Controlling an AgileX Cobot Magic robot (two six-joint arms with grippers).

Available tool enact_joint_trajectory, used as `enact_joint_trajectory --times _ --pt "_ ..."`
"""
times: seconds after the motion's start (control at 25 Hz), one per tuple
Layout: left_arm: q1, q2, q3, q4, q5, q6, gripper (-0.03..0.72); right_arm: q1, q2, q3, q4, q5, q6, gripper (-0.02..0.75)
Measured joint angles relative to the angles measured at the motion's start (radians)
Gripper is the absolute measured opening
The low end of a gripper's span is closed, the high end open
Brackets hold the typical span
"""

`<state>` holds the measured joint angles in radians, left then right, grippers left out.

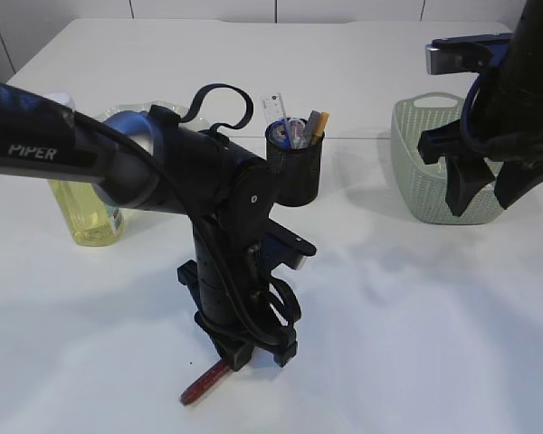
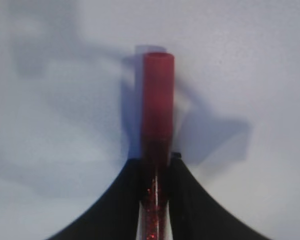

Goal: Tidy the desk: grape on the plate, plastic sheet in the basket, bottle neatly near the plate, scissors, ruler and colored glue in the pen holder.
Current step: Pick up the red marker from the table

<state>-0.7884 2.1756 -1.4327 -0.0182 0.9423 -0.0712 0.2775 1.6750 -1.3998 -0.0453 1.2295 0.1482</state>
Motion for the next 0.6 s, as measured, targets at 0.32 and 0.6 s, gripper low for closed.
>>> enact_joint_trajectory --times 0.32,0.6 --pt "0.000 0.000 0.000 -0.003 -0.004 0.000 0.075 0.000 0.000 0.000 0.000 0.000 0.000 0.423" --pt "0.000 -0.020 0.036 -0.026 -0.022 0.000 0.074 0.000 0.000 0.000 0.000 0.000 0.000 0.423"
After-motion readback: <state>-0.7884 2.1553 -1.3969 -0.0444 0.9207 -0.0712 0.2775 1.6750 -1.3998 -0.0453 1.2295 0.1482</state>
